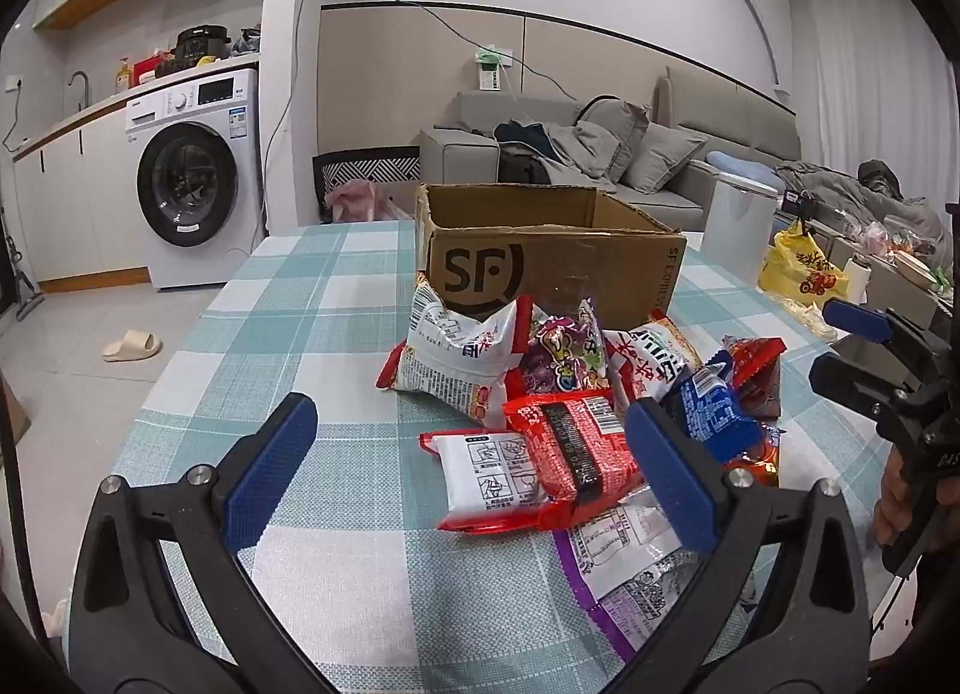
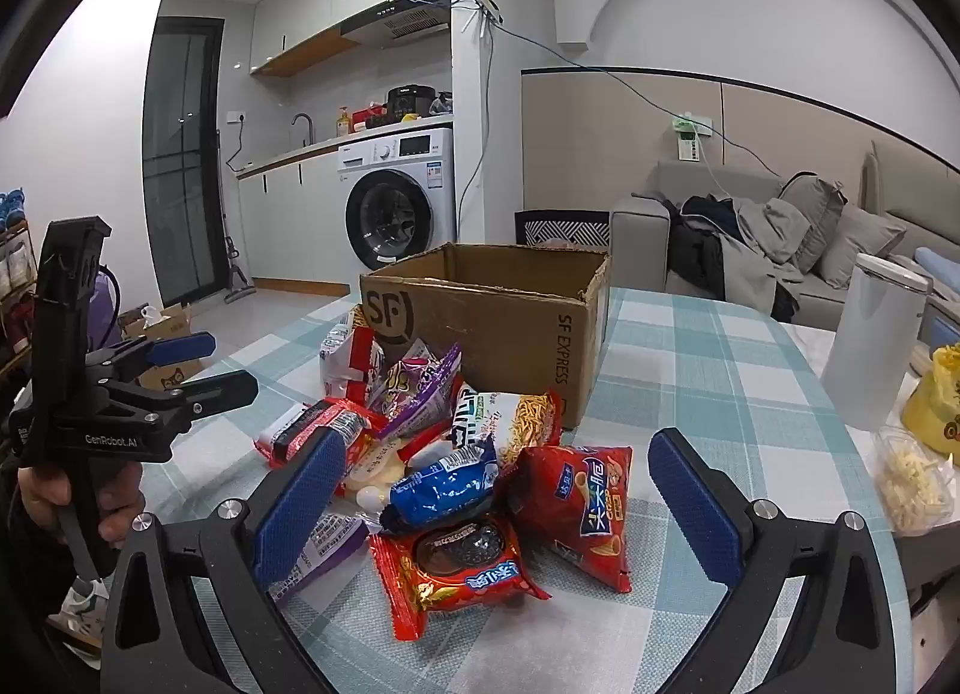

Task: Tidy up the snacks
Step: 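Move both tools toward the snack pile in front of the box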

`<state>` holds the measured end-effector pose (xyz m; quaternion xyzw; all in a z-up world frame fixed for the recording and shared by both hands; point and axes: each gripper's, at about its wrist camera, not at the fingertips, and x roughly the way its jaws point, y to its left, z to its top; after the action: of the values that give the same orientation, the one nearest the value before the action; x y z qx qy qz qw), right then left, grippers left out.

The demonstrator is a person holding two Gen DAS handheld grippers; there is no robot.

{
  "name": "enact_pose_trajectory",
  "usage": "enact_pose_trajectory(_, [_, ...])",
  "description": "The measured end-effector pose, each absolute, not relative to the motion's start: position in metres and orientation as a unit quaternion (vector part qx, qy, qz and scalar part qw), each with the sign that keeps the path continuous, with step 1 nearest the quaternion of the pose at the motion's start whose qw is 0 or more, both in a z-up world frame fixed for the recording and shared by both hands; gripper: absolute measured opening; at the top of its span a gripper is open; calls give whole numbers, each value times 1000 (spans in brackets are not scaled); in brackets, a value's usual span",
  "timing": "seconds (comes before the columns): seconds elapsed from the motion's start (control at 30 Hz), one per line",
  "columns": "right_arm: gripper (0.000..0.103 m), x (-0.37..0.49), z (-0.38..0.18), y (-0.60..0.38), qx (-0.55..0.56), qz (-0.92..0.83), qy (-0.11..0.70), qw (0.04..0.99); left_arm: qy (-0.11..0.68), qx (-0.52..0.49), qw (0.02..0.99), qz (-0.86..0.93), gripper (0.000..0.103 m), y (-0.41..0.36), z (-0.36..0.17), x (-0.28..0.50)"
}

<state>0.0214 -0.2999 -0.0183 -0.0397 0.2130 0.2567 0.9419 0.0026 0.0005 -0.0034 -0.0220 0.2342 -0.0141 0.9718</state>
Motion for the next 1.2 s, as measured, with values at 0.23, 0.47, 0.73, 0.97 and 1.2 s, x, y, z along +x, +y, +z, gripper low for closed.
enact_pose_trajectory(0.23, [103,22,-18,-300,-38,257,213,942,234,-23,972,-15,102,1,-4,3])
enact_pose_trajectory(0.47, [103,22,-18,-301,-37,256,215,942,235,-24,972,-15,102,4,-5,3])
enact_pose_trajectory(0.73, [103,21,-18,-302,-38,257,215,941,235,-23,972,-15,102,4,-5,2])
enact_pose_trajectory(0.97, [103,23,-20,-301,-40,253,217,942,235,-23,972,-16,102,4,-5,3])
enact_pose_trajectory(1.2, [103,23,-19,-302,-38,251,219,942,235,-23,971,-16,102,4,-5,3])
